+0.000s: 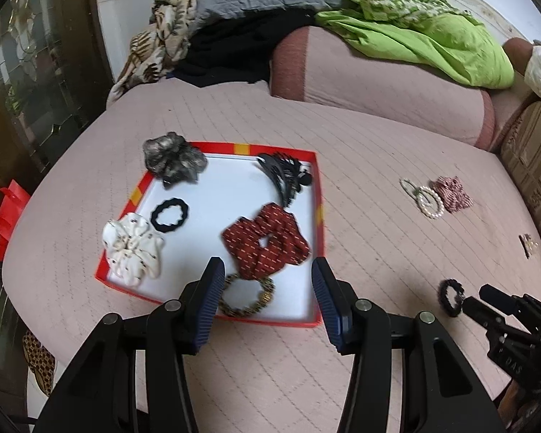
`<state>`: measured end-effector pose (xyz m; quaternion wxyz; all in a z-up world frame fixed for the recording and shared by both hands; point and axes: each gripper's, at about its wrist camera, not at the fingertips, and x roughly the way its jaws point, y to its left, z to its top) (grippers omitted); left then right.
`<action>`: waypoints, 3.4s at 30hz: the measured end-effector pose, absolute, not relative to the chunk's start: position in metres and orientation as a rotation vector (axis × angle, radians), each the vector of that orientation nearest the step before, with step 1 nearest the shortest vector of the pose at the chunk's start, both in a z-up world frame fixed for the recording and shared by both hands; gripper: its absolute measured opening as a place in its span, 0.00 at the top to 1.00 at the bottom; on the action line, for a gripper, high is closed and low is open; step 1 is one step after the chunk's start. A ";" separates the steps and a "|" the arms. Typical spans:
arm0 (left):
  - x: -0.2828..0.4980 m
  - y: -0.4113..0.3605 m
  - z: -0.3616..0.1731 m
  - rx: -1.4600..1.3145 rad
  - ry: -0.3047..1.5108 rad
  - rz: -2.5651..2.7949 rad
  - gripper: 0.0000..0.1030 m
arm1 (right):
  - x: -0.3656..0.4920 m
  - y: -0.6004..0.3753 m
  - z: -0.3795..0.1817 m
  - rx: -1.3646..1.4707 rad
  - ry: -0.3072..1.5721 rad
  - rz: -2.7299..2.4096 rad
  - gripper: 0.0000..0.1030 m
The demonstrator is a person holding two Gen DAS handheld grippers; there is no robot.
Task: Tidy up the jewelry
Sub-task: 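Move both tools away from the tray toward the bracelets on the bed, then grasp black beaded bracelet with left tool while right tool grasps green-bead pearl bracelet, then carry both bracelets over the red-rimmed tray and lower them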
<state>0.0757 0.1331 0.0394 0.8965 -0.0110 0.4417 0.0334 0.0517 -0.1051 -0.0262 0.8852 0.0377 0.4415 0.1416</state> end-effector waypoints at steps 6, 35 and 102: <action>0.072 0.108 0.036 -0.031 0.934 0.013 0.52 | 0.046 -0.157 -0.038 0.116 0.928 0.211 0.54; 0.119 0.001 -0.050 -0.019 1.089 -0.220 0.52 | 0.202 -0.199 -0.077 0.214 0.970 0.108 0.54; 0.056 -0.020 -0.006 0.003 0.983 -0.349 0.93 | 0.066 -0.223 -0.025 0.211 0.852 0.101 0.90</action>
